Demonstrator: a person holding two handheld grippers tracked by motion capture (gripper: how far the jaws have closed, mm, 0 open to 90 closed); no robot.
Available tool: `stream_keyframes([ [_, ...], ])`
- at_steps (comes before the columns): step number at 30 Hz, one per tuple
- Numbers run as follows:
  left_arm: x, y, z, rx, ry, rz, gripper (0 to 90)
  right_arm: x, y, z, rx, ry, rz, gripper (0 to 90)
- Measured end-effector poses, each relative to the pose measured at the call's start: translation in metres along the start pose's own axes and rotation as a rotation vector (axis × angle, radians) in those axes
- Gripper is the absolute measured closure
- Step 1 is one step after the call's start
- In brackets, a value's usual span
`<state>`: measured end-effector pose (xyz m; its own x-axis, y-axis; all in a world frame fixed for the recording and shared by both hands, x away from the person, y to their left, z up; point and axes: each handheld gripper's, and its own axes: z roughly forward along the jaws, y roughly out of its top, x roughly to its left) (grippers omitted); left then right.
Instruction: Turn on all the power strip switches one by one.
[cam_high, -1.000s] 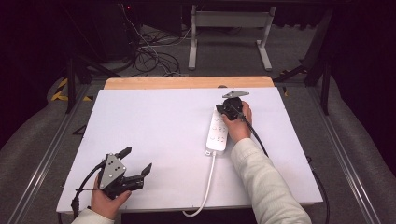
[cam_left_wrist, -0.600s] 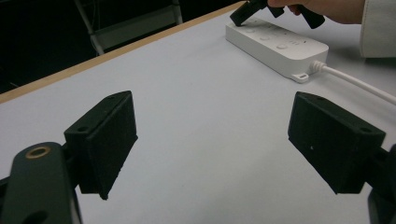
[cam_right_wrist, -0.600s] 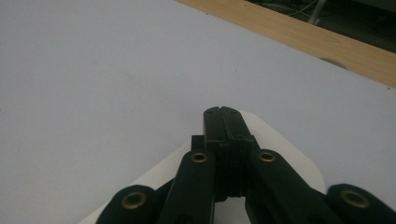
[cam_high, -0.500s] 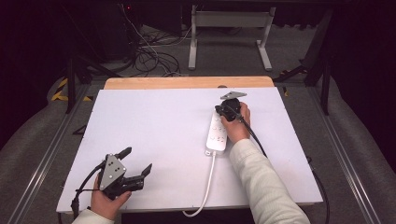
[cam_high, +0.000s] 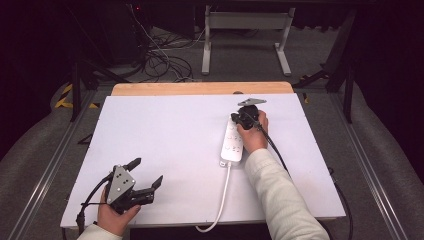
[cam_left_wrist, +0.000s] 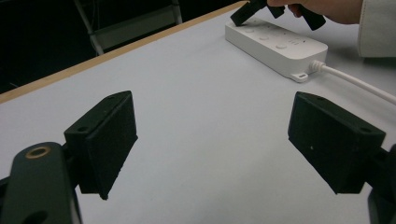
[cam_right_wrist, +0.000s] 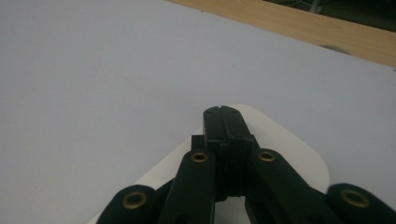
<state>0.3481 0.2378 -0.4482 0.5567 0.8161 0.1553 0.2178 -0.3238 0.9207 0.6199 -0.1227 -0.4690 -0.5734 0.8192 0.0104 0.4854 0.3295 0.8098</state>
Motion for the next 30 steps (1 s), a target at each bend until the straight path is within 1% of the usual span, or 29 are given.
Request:
stream_keyframes([
  [4,0.0,0.0,0.0,0.002,-0.001,0.003,15.9,-0.001,0.0,0.0,0.001,0.008,0.015,90.0],
  [7,0.0,0.0,0.0,0.003,-0.001,-0.002,15.9,0.001,0.0,0.001,0.005,-0.015,0.012,90.0],
  [9,0.0,0.0,0.0,0.003,-0.001,-0.002,15.9,0.002,0.0,0.001,0.003,-0.02,0.017,90.0],
  [10,0.0,0.0,0.0,0.002,-0.001,-0.003,15.9,0.002,-0.001,0.001,-0.001,-0.019,0.01,90.0],
  [11,0.0,0.0,0.0,0.0,0.0,-0.004,15.9,0.001,0.0,0.002,-0.008,-0.008,0.0,90.0],
  [12,0.0,0.0,0.0,0.0,-0.002,-0.01,15.9,-0.002,0.0,0.002,-0.02,0.017,-0.008,90.0],
  [13,0.001,0.0,0.0,0.0,-0.003,-0.011,15.9,-0.003,0.001,-0.001,-0.025,0.026,-0.004,90.0],
  [14,0.001,0.0,0.0,0.0,-0.002,-0.01,15.9,-0.003,0.003,-0.005,-0.033,0.013,0.004,90.0],
  [16,0.002,0.0,0.001,-0.002,-0.003,-0.018,15.9,0.002,0.007,-0.015,-0.091,0.039,0.01,90.0],
  [17,0.002,0.0,0.002,0.003,-0.002,-0.014,15.9,0.007,0.011,-0.02,-0.104,0.045,-0.015,90.0],
  [18,0.002,0.0,0.002,0.003,-0.001,-0.015,15.9,0.012,0.013,-0.024,-0.109,0.048,-0.049,90.0],
  [19,0.001,0.0,0.002,0.004,-0.002,-0.014,15.9,0.016,0.015,-0.027,-0.109,0.047,-0.071,90.0],
  [21,0.001,0.0,0.001,0.0,-0.001,-0.012,15.9,0.021,0.017,-0.034,-0.113,0.054,-0.087,90.0],
  [23,0.0,0.0,0.0,0.0,0.001,-0.011,15.9,0.022,0.018,-0.04,-0.113,0.071,-0.063,90.0],
  [24,0.0,0.0,-0.001,-0.004,0.003,-0.013,15.9,0.022,0.019,-0.043,-0.114,0.07,-0.051,90.0],
  [25,0.0,0.001,-0.001,-0.005,0.007,-0.006,15.9,0.023,0.02,-0.047,-0.122,0.073,-0.044,81.9],
  [27,0.0,0.0,-0.001,-0.003,0.004,-0.013,15.9,0.024,0.022,-0.054,-0.131,0.077,-0.052,76.7],
  [30,0.002,0.0,0.0,-0.003,0.006,-0.017,15.9,0.027,0.025,-0.065,-0.151,0.078,-0.087,67.2],
])
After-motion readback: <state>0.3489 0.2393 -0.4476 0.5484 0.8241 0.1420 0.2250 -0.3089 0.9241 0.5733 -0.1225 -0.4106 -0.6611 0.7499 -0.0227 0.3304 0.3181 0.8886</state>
